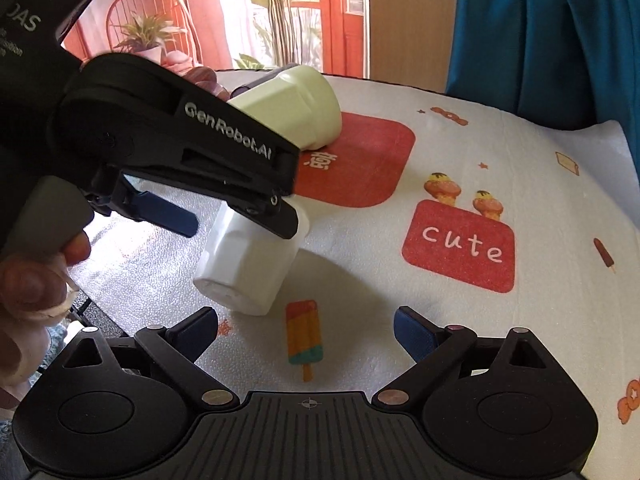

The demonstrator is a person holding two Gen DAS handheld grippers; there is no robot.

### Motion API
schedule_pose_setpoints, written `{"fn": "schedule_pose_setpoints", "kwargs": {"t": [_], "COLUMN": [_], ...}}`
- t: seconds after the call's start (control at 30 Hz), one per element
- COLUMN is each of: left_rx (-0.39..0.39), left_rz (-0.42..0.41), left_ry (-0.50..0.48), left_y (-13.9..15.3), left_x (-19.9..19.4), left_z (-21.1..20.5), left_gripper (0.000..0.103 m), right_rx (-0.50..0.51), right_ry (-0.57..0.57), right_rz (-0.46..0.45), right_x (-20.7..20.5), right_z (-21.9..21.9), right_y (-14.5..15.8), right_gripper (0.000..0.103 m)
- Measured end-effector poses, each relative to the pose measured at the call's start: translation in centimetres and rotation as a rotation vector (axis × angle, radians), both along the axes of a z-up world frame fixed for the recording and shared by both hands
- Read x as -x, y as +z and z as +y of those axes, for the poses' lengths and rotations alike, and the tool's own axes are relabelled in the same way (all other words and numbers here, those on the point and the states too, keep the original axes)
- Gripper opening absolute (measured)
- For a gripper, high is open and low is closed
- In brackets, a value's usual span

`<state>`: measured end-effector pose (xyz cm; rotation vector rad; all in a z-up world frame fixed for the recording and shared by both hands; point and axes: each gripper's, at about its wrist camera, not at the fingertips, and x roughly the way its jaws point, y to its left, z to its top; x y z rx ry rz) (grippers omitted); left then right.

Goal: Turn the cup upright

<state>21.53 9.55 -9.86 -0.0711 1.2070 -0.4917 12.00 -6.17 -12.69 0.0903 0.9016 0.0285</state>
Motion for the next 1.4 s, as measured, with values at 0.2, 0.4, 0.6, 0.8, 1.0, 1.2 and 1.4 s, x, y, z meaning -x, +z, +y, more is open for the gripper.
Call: {"fn": "schedule_pose_setpoints", "kwargs": {"t": [0.2,0.4,0.6,0.8,1.0,1.2,1.4], "left_rx": [-0.003,0.015,0.028,0.02,0.024,0.01,-0.04], "left_rz": [0.001,0.002,-0.139,-0.184,-0.172,-0.175,-0.196], "left_ry": [-0.032,-0.036,-0.033,-0.075,-0.093,-0.084,-0.065], "left_y": [-0.4,-0.9,1.2,1.2,1.0,1.1,1.6], "left_x": [0.0,0.0,0.6,0.9,0.9,1.2,1.5], "left_z": [-0.5,-0.2,0.5,-0.8,-0.9,-0.5,0.6], "left_gripper": [0.065,0.062,0.061,0.061,0.06,0.063,0.088], "right_rx": [0.001,0.004,0.003,0.005,-0.008,-0.016,-0.018], "right_ry": [0.008,0.004,-0.014,-0.031,-0.044,-0.044,-0.054], "right_rz": [0.007,0.011,0.011,0.011,0.015,0.014,0.014], "right_x": [-0.3,-0.4,-0.5,-0.7,-0.8,-0.8,-0.9], "right_z": [0.2,0.1,-0.2,-0.4,-0.7,-0.7,-1.0], "right_y": [-0.4,-0.6,-0.8,-1.0,-1.2,-1.3,-1.3], "right_gripper": [0.093,0.093,0.093,0.093,0.093,0.092,0.093]}}
